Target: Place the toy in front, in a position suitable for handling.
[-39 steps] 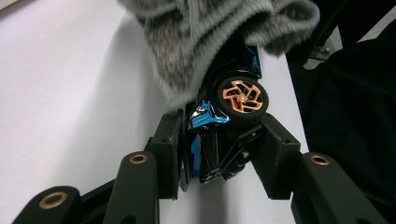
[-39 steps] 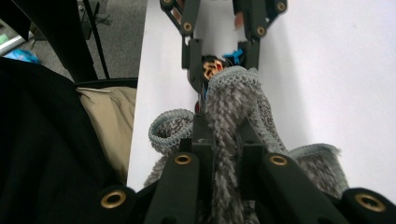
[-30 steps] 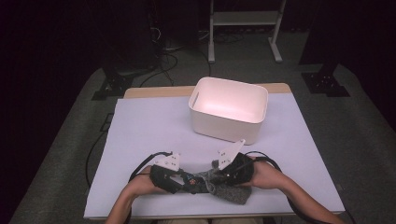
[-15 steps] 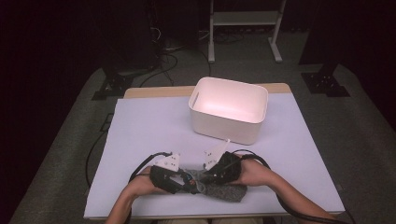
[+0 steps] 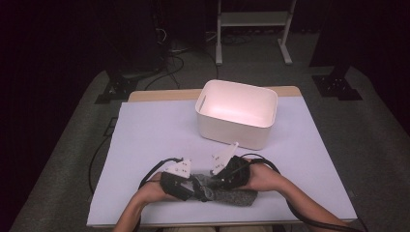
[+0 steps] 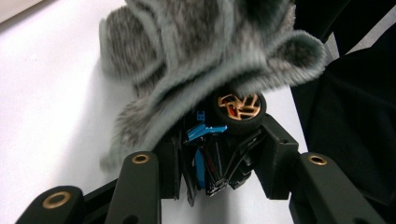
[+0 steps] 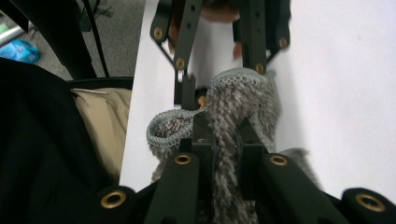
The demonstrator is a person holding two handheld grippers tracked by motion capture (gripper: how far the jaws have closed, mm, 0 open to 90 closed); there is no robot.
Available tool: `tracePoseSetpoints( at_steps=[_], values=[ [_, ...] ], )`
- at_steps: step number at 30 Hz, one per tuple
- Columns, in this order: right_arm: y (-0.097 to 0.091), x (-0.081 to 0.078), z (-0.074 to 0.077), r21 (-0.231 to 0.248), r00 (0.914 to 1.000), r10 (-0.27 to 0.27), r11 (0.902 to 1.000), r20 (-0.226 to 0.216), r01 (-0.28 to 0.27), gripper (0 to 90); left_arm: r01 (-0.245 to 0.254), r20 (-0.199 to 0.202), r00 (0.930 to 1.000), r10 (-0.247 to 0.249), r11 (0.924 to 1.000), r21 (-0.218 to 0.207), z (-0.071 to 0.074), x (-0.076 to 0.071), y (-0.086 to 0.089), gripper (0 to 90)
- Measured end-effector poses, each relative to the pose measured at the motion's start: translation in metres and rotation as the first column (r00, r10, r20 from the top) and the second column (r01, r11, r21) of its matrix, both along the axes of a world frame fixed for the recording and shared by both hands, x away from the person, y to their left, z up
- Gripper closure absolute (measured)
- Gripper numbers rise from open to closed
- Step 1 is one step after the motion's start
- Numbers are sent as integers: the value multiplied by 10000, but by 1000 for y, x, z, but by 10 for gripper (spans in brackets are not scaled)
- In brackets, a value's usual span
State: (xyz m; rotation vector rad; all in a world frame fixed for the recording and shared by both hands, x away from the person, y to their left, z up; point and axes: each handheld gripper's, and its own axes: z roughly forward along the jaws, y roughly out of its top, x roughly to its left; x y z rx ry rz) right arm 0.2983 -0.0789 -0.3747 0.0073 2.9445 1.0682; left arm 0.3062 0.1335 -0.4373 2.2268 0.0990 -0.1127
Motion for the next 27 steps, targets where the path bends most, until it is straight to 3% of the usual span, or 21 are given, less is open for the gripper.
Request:
tracePoseSetpoints(
  at_steps=[4,7,16,19,25,27],
  values=[
    [8,2,1,-81,10000,74,9999,-9,-74,811,-19,2,10000,19,10000,-37,-1,0,0,580],
    [4,3,0,-139,10000,50,9999,-61,-51,812,21,58,10000,-21,10000,-28,0,0,0,580],
    [-40,1,-3,-2,9965,-735,9973,-391,736,812,-33,-103,9999,32,10000,-57,-1,1,0,579],
    [-46,0,-3,101,9960,-823,9965,-361,827,812,-29,-110,9999,28,10000,-59,-1,1,0,580],
    [-24,-1,-1,28,9989,-427,9991,-191,428,812,14,-16,10000,-14,10000,-12,-1,0,-1,580],
    [-5,1,-1,19,9998,-125,9999,-171,125,811,24,5,10000,-24,10000,12,0,0,0,580]
  ],
)
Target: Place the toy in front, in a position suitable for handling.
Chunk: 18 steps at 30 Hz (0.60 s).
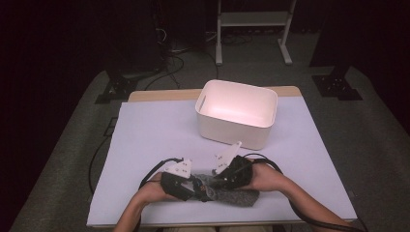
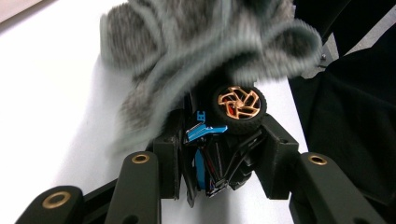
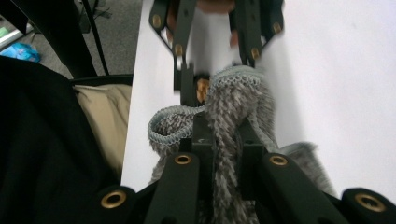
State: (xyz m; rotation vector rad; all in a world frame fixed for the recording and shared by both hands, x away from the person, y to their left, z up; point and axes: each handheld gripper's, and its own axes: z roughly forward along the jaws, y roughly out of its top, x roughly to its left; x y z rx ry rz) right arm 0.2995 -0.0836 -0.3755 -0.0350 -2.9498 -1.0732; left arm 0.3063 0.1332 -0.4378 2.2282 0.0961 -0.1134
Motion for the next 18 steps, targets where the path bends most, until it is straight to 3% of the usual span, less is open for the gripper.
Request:
tracePoseSetpoints(
  at_steps=[6,12,18],
  values=[
    [14,2,-1,19,9999,141,9999,-13,-141,812,23,65,10000,-23,10000,-23,0,0,0,580],
    [-2,2,-2,-126,9999,-25,9999,-127,23,813,-11,-32,10000,10,9999,-118,-1,0,1,579],
    [-31,1,-2,-117,9980,-526,9986,-340,523,812,60,-91,9999,-62,9999,-140,-2,2,1,578]
  ],
)
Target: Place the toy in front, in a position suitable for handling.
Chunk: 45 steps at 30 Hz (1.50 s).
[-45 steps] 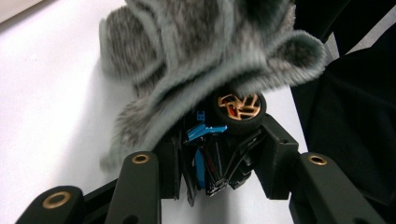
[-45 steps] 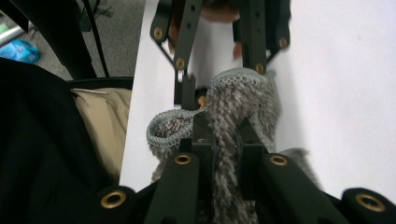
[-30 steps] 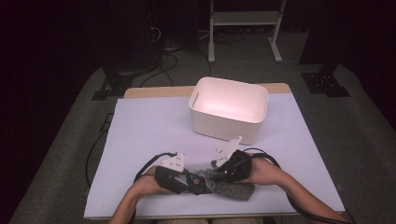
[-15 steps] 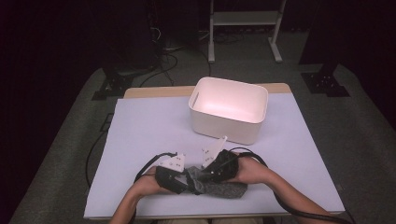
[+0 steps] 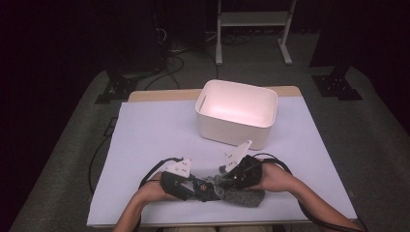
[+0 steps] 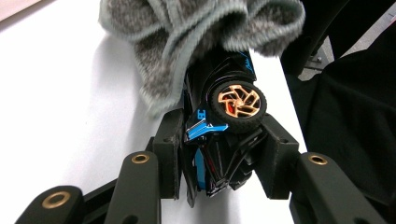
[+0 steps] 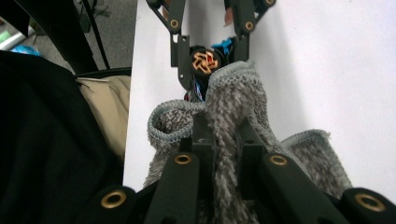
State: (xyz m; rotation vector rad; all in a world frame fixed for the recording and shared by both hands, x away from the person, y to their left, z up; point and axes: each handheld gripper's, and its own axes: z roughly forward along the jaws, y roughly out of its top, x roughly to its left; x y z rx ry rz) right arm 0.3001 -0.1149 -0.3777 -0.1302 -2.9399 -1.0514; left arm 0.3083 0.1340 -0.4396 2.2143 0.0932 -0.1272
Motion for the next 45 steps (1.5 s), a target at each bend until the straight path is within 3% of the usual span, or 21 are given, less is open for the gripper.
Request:
tracePoseSetpoints(
  at_steps=[7,11,15,21,22,23,24,25,31,36,37,38,40,45],
  values=[
    [16,-2,3,9,9995,263,9997,156,-263,812,2,22,10000,-2,10000,-39,0,0,0,578],
    [45,0,2,38,9976,671,9977,140,-672,811,9,31,10000,-9,10000,-43,0,0,0,578],
    [53,3,1,97,9968,788,9968,100,-789,811,13,-2,10000,-13,10000,-88,-1,0,1,578],
    [32,1,2,-134,9987,499,9987,101,-498,811,-29,-6,10000,29,10000,-86,-1,-1,0,572],
    [18,0,1,-196,9996,271,9994,40,-270,812,-145,-72,9999,144,9999,-48,-2,-1,0,561],
    [18,0,1,-196,9996,271,9994,40,-270,812,-145,-72,9999,144,9999,-48,-2,-1,0,524],
    [14,0,0,-219,9998,196,9996,43,-195,813,-277,-107,9996,277,9996,69,-3,-1,0,524],
    [2,-2,-1,-195,10000,33,9998,-12,-33,814,-355,-3,9994,355,9990,263,-4,-2,-1,463],
    [-9,-6,0,-182,9997,-143,9997,208,147,818,-611,-113,9980,620,9958,677,-14,-3,3,407],
    [-14,-9,-1,-157,9993,-245,9996,266,249,818,-397,-493,9979,416,9984,399,-19,-2,-1,458],
    [-18,-9,-1,-113,9992,-339,9994,231,341,818,-249,-409,9988,262,9992,322,-19,-3,-3,571],
    [-18,-9,-1,-113,9992,-339,9994,231,341,818,-263,-168,9995,270,9990,356,-18,-6,-4,571],
    [-21,-11,-2,27,9987,-467,9989,216,467,818,-510,-118,9986,515,9979,405,-14,-6,-6,581],
    [-27,-10,0,339,9979,-577,9978,294,567,816,-563,-136,9983,566,9982,186,3,-6,-9,585]
  ],
)
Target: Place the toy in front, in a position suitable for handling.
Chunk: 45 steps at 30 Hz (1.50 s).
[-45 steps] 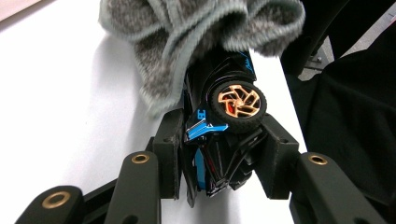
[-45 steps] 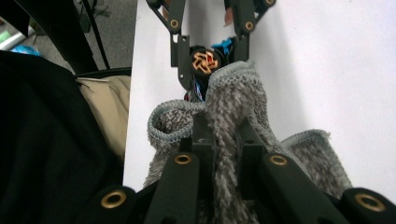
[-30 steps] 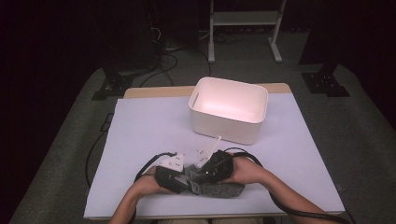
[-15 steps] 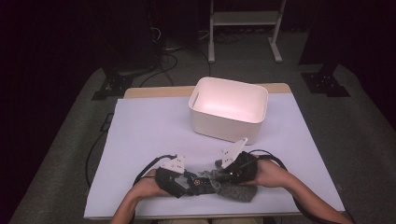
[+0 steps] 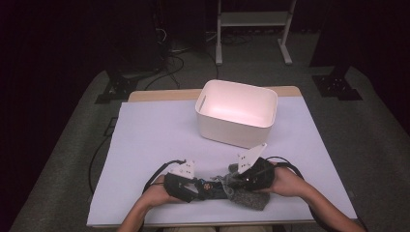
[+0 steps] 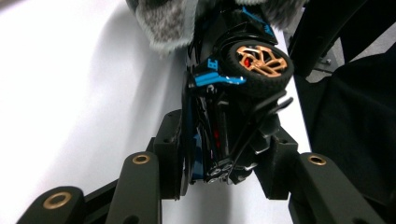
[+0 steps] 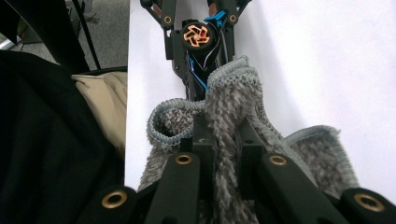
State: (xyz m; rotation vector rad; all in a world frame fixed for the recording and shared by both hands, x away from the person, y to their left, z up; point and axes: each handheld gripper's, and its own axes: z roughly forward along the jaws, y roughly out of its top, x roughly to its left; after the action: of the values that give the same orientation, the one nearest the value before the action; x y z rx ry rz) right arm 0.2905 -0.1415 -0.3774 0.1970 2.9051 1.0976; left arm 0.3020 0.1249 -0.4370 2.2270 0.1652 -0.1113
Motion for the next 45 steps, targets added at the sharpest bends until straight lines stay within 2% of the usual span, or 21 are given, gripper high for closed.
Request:
tracePoseSetpoints(
  at_steps=[1,2,3,4,6,9,12,13,14,15,16,18,19,21,25,28,30,31,34,39,45],
  values=[
    [0,0,0,0,10000,0,10000,0,0,816,0,0,10000,0,10000,0,0,0,0,588],
    [0,0,1,97,10000,14,10000,60,-15,816,-45,87,10000,47,9998,-203,6,-1,1,588],
    [2,2,3,478,9999,-29,9989,117,23,816,-155,158,9997,160,9993,-348,17,1,5,588],
    [2,2,3,478,9999,-29,9989,117,23,816,-155,158,9997,160,9993,-348,17,1,5,588],
    [6,4,4,788,9998,-26,9969,203,10,816,-296,394,9987,310,9990,-341,27,2,9,587],
    [18,8,8,1420,9995,88,9898,294,-128,816,-464,714,9964,460,9989,38,41,4,16,588],
    [22,9,11,1723,9996,52,9850,290,-101,815,-510,783,9957,493,9985,193,50,5,21,588],
    [22,10,11,1882,9997,38,9821,257,-86,814,-499,753,9960,474,9982,318,56,6,23,588],
    [23,11,13,2175,9997,8,9760,247,-62,815,-485,747,9962,436,9967,653,63,7,22,587],
    [23,11,13,2199,9997,-10,9755,243,-44,814,-418,789,9963,342,9944,967,65,8,20,587],
    [23,11,13,2199,9997,-10,9755,243,-44,814,-418,789,9963,342,9944,967,65,8,20,587],
    [25,10,7,2007,9997,-56,9797,248,6,813,-381,805,9964,256,9868,1577,63,9,13,585],
    [23,10,1,1894,9996,-93,9819,252,43,809,-412,704,9970,313,9887,1442,64,11,12,580],
    [20,11,0,2044,9998,-178,9788,108,153,809,-454,788,9963,352,9904,1307,64,11,10,575],
    [5,10,-3,1980,9989,-456,9793,114,424,808,-339,783,9966,261,9944,999,67,14,0,559],
    [-1,9,-5,1842,9985,-541,9815,105,513,807,-216,767,9969,185,9990,397,72,17,-10,551],
    [-6,8,-8,1707,9982,-591,9837,71,570,807,-253,964,9951,227,9993,262,74,19,-17,555],
    [-10,7,-11,1728,9979,-643,9829,-21,637,807,127,1016,9947,-133,9999,67,74,19,-24,587],
    [-18,7,-9,1909,9970,-778,9786,-41,772,806,465,973,9943,-446,9987,-183,73,18,-36,602],
    [-24,4,-7,1798,9974,-714,9811,-105,721,805,629,1057,9924,-630,9980,49,75,21,-46,602],
    [-24,3,-11,1588,9981,-609,9854,-63,611,806,721,1077,9916,-723,9974,57,75,22,-49,601]
  ],
)
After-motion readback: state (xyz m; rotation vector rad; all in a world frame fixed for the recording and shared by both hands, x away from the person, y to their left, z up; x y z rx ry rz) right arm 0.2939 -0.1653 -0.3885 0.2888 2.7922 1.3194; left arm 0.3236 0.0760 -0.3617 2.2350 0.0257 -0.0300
